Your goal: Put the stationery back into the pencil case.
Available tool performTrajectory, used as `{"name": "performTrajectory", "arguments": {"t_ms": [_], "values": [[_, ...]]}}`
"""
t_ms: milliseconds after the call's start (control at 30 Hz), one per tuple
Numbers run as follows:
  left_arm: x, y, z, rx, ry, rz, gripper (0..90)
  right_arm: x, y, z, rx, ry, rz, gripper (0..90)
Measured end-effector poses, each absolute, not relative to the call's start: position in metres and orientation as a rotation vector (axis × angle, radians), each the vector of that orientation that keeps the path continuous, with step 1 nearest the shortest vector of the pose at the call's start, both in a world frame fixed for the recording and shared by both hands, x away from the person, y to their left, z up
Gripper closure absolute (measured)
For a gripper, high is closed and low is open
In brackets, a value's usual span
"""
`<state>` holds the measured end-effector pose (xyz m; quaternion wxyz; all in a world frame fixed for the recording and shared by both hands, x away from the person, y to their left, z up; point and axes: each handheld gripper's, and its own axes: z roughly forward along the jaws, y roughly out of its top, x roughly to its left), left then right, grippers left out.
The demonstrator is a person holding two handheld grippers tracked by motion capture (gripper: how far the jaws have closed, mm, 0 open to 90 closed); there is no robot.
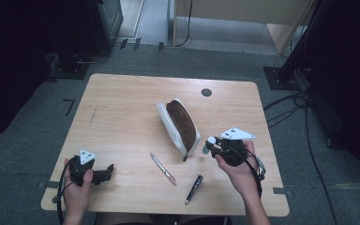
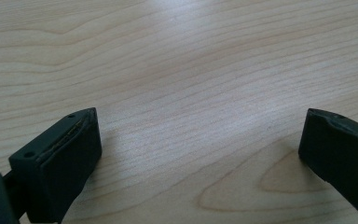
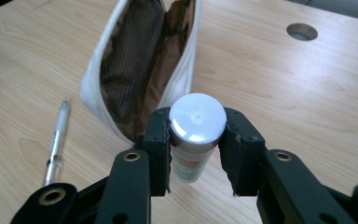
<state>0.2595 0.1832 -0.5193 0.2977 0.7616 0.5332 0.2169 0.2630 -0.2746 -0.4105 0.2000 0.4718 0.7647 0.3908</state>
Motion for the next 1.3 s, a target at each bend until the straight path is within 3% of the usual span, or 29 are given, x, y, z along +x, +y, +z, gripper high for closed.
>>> {"name": "performTrajectory", "arguments": {"t_ms": [767,1300], "values": [[0.26,0.183,-0.519,2.024,1.418,0.575,0.0,0.264,-0.251,-0.378,1.233,2.16,1.228,65.6],[0.26,0.183,-0.519,2.025,1.416,0.576,0.0,0.292,-0.217,-0.398,1.199,2.189,1.137,65.5]]}}
